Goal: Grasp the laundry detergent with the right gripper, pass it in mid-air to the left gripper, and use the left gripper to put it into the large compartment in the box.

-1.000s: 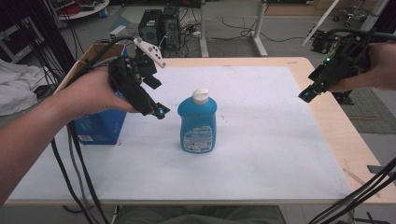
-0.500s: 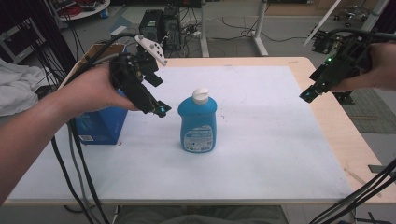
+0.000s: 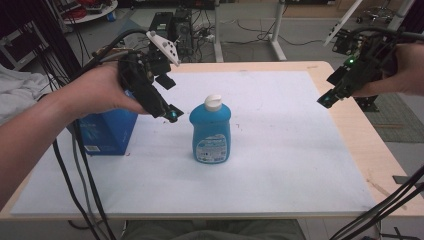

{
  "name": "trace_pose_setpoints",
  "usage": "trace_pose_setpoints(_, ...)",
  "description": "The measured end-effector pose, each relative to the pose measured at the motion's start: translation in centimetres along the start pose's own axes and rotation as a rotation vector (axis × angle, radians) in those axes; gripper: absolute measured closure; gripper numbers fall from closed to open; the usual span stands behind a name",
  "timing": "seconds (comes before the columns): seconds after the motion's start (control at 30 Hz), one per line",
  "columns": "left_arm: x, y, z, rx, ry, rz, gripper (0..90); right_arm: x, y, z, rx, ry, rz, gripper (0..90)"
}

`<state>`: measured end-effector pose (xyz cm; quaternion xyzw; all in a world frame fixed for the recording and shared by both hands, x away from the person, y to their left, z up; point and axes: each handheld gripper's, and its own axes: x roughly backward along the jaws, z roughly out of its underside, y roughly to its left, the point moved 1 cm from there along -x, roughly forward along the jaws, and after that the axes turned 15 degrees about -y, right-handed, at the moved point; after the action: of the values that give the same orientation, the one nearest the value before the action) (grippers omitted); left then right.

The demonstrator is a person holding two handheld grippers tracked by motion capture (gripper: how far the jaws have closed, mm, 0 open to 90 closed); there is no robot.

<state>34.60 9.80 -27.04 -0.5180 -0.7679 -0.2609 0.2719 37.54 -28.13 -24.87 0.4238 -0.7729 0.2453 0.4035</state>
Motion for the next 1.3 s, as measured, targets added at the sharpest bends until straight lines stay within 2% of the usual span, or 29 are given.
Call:
trace_pose_setpoints(0.13, 0.2, 0.2, 0.0, -0.003, 0.008, 0.004, 16.1, -0.2, 0.4, -0.5, 0.031, -0.041, -0.042, 21.1)
trace_pose_setpoints(0.4, 0.8, 0.4, 0.0, -0.011, 0.036, 0.014, 16.1, -1.6, 1.3, -2.1, 0.138, -0.093, -0.124, 21.0)
trace_pose_setpoints(0.6, 1.2, 0.5, 0.2, -0.015, 0.05, 0.02, 16.1, -2.5, 1.9, -3.2, 0.182, -0.113, -0.164, 21.0)
trace_pose_setpoints(0.9, 1.8, 0.6, 0.2, -0.022, 0.054, 0.025, 16.1, -3.9, 3.3, -4.8, 0.232, -0.136, -0.219, 21.0)
trace_pose_setpoints(1.3, 1.9, 0.7, 0.2, -0.025, 0.054, 0.034, 16.1, -5.4, 4.4, -6.1, 0.252, -0.165, -0.266, 21.1)
